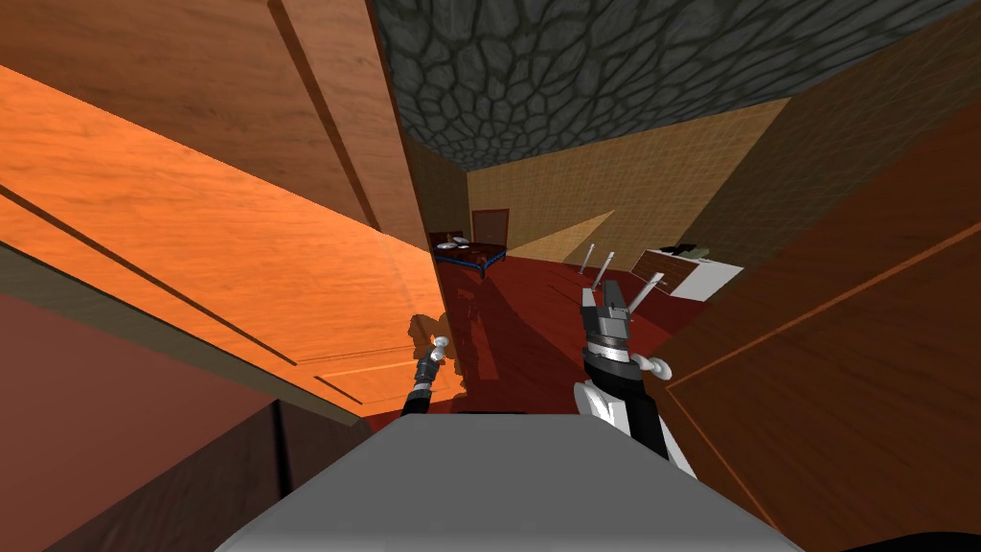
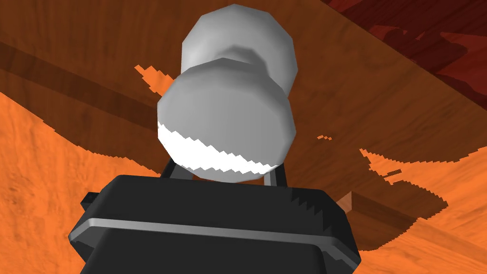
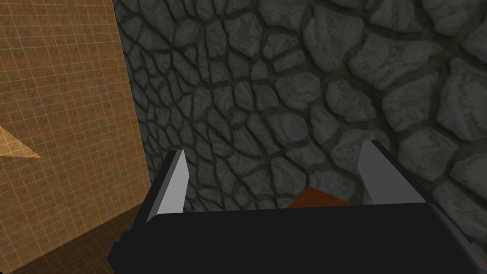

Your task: Push the door open

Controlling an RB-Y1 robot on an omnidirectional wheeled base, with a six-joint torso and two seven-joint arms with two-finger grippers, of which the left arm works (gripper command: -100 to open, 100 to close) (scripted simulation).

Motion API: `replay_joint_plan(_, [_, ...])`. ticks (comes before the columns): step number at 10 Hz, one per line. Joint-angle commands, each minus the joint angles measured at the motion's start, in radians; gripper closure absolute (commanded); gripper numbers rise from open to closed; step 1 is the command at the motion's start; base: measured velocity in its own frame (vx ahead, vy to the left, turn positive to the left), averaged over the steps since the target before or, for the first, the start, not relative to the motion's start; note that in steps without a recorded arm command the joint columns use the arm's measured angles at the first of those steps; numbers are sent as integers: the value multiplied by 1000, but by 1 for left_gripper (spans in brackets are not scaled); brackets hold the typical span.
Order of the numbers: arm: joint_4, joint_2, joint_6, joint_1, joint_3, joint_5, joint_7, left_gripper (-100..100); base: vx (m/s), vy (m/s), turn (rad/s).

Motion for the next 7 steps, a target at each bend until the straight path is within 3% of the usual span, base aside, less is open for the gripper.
replay_joint_plan(1, [-46,-4,11,10,-1,-1,-6,100,7,3,3])
replay_joint_plan(3, [-46,-4,11,10,-1,-1,-6,100,-2,0,-5])
replay_joint_plan(7, [-69,-22,23,22,6,24,113,100,52,-1,6])
